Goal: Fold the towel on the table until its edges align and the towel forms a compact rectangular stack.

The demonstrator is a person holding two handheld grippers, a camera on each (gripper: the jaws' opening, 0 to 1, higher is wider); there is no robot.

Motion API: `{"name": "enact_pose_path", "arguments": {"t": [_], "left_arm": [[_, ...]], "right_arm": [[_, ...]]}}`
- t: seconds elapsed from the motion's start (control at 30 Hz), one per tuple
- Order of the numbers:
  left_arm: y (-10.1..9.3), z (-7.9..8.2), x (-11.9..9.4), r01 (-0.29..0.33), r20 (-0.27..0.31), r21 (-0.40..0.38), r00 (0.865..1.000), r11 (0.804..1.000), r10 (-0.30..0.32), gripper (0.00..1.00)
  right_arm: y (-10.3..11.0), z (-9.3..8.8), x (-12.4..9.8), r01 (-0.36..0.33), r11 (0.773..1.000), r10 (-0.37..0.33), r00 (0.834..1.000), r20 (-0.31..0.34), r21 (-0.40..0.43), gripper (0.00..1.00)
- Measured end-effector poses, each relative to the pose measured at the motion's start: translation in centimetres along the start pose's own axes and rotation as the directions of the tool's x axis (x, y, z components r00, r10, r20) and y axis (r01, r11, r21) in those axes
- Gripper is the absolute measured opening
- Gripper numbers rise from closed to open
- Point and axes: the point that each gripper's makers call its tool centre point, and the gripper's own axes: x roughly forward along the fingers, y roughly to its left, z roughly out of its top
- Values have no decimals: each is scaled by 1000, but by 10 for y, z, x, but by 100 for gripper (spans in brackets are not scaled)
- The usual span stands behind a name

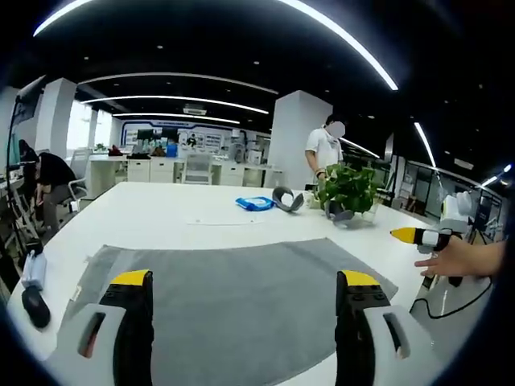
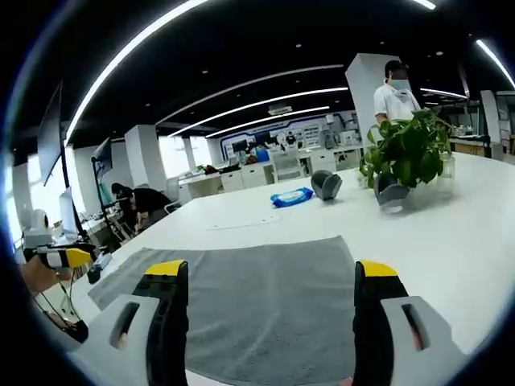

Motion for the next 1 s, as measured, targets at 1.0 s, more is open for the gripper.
{"name": "enact_pose_path", "arguments": {"t": [1.0], "left_arm": [[2, -9, -1, -12, -48, -2, 999, 1000, 12, 97]], "right_arm": [[3, 1, 2, -16, 1000, 16, 1000, 2, 16, 82]]}}
